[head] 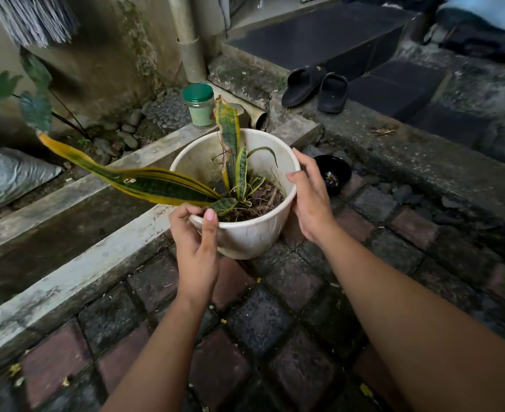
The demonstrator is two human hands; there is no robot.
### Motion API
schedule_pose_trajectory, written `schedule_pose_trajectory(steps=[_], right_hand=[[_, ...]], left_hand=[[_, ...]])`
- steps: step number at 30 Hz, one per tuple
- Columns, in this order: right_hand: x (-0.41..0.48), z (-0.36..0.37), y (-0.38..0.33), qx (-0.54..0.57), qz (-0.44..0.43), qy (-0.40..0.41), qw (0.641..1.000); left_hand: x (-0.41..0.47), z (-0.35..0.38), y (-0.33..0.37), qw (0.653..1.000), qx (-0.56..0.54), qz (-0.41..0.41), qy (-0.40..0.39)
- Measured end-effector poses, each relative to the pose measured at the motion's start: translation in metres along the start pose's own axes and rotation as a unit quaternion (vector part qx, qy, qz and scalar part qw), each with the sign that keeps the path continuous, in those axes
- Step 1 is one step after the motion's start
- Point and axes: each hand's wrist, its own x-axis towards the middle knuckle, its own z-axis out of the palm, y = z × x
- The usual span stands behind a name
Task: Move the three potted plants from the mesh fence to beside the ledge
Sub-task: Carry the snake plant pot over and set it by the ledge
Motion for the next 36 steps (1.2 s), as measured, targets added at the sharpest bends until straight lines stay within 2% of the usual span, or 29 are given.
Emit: schedule_pose_trajectory(steps=[3,7,11,14,18,21,26,30,36], right_hand=[[0.007,0.0,-0.005,-0.019,0.005,-0.002,1.0],[-0.003,0.002,0.003,-0.035,-0.004,0.044,0.998],[-0.035,0.015,0.02,-0.043,-0.035,0.034,0.998],[-0.028,0.013,0.021,-0.051,-0.043,0.041,0.997],[-0.01,0.0,0.016,-0.03,-0.033,0.05,0.998],[-0.006,-0.002,0.014,-0.02,-0.034,0.052,0.998],[-0.014,0.003,0.009,-0.02,-0.048,0.087,0.995],[-0.023,0.006,0.01,-0.026,-0.072,0.103,0.992],[-0.024,0.006,0.015,-0.08,-0.066,0.108,0.989]], left_hand=[[0.0,0.002,-0.006,0.999,0.036,-0.007,-0.018],[0.001,0.005,-0.012,0.999,0.039,0.014,-0.02],[0.0,0.008,-0.011,1.0,0.023,-0.008,-0.007],[-0.001,0.013,-0.004,0.999,0.033,0.007,-0.019],[0.003,0.021,0.004,0.995,0.055,-0.045,-0.072],[0.003,0.025,0.008,0.994,0.054,-0.07,-0.069],[0.004,0.024,0.009,0.995,0.064,-0.045,-0.059],[0.007,0.02,0.011,0.997,0.053,0.01,-0.048],[0.022,0.014,-0.007,0.996,0.04,0.016,-0.075]])
